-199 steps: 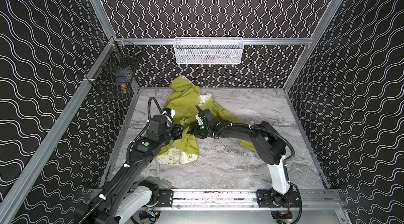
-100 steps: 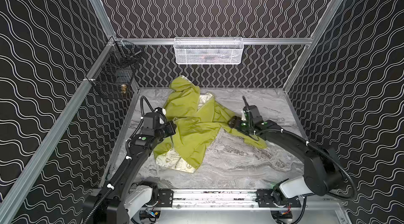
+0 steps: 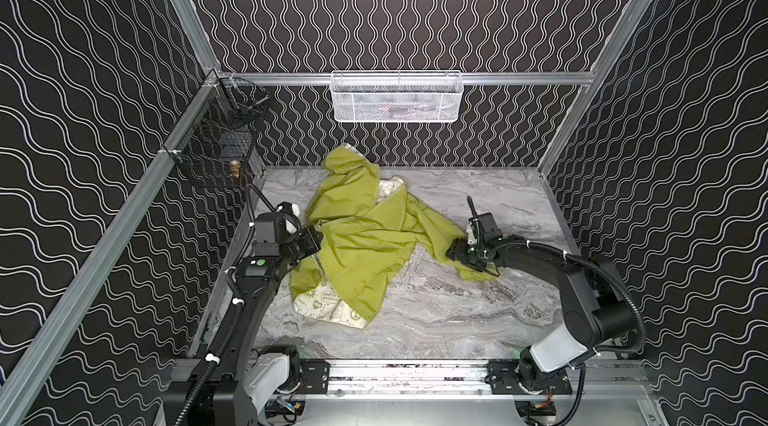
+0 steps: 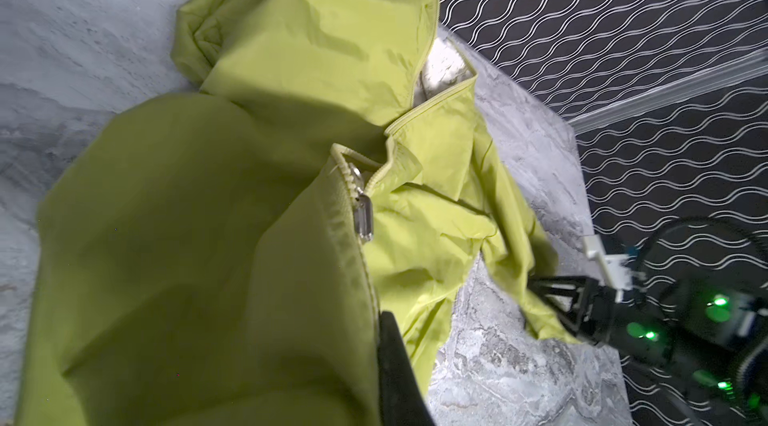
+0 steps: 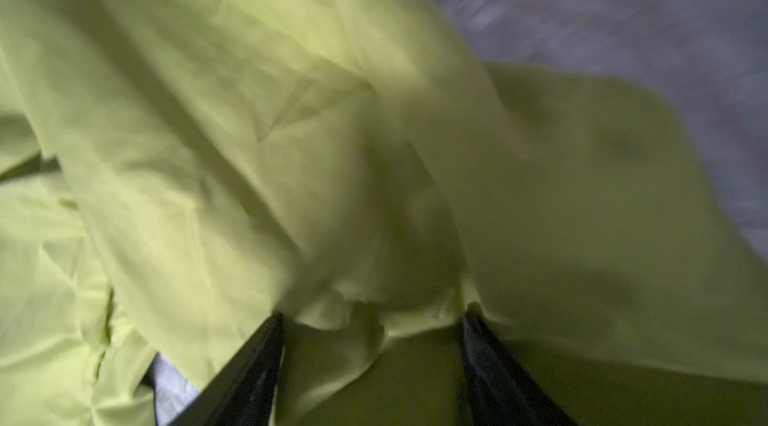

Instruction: Zip up the jacket

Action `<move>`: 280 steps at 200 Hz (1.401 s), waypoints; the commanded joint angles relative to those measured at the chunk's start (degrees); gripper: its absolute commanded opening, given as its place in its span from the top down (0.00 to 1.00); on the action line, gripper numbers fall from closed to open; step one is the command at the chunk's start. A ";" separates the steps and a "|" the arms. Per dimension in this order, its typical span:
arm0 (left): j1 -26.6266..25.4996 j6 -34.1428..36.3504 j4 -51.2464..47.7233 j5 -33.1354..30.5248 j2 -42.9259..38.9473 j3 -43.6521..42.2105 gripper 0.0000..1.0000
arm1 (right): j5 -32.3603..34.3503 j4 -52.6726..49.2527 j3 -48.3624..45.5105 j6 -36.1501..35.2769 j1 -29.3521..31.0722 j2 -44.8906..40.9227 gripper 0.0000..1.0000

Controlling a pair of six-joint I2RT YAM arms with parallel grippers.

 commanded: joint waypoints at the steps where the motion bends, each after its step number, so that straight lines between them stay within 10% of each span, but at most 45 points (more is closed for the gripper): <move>1: 1.98 2.05 -0.21 0.59 -0.15 1.55 1.00 | -3.11 5.80 -0.42 4.71 3.65 1.01 0.30; 86: 3.75 1.06 2.05 2.96 1.70 5.60 1.00 | -5.56 20.93 14.52 22.04 27.93 19.96 0.32; 179: 3.70 -1.83 5.36 3.50 1.66 3.49 1.00 | -10.67 36.17 45.10 35.89 37.59 41.66 0.31; 280: 3.79 0.93 2.83 0.61 -0.01 1.46 1.00 | -1.22 28.39 15.66 21.75 30.42 9.34 0.22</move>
